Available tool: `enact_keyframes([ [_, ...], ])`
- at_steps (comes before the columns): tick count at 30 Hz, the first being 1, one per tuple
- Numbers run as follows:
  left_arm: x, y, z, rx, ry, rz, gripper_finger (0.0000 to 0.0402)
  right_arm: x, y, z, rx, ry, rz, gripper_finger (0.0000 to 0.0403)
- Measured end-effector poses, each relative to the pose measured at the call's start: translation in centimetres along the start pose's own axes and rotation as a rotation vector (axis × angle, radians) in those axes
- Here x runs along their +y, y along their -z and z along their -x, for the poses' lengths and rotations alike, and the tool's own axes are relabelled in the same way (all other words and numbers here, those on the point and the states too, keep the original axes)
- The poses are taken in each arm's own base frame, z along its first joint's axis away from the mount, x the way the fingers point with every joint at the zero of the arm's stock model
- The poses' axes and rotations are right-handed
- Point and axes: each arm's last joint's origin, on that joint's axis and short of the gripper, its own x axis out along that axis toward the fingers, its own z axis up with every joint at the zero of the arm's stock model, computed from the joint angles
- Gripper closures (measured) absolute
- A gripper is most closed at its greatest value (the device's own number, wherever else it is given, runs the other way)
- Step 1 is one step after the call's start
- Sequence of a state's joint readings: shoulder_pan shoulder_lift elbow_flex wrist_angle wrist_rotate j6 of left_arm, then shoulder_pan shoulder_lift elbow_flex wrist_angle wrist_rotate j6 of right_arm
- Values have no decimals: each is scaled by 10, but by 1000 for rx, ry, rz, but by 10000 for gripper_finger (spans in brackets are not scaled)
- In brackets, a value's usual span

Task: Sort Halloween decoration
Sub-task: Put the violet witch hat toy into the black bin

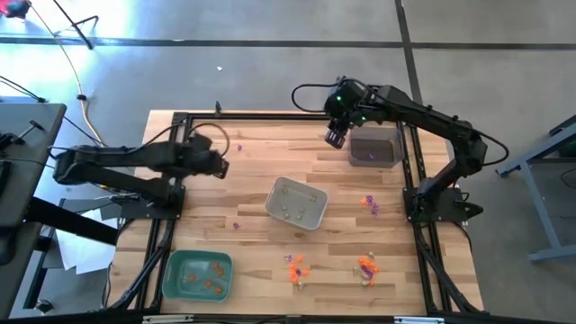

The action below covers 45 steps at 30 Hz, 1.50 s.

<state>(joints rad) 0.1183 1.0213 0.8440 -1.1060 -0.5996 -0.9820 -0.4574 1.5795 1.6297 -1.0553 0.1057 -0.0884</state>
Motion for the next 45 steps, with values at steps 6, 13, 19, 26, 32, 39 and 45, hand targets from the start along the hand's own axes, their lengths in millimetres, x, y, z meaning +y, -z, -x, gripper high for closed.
enact_keyframes([
  [6, -16, -21, -45, 110, -21, -52, 305, -2, 3, -2, 28, 5, 56, 291],
  [13, -26, -47, -92, 151, 101, -53, 305, -2, 9, -2, 89, -3, 78, 291],
  [19, -21, -56, -120, 159, 68, -101, 305, -1, 16, -1, 159, -12, 86, 291],
  [26, -24, -52, -154, 254, 84, -163, 293, -1, 17, -1, 166, -13, 86, 291],
  [32, -26, -51, -176, 257, 81, -181, 279, -1, 17, -1, 166, -12, 77, 291],
  [39, -21, -58, -185, 212, 71, -194, 270, -1, 16, -1, 159, -9, 51, 291],
  [45, -14, -64, -189, 207, 107, -162, 270, -1, 16, -1, 159, -9, 49, 291],
])
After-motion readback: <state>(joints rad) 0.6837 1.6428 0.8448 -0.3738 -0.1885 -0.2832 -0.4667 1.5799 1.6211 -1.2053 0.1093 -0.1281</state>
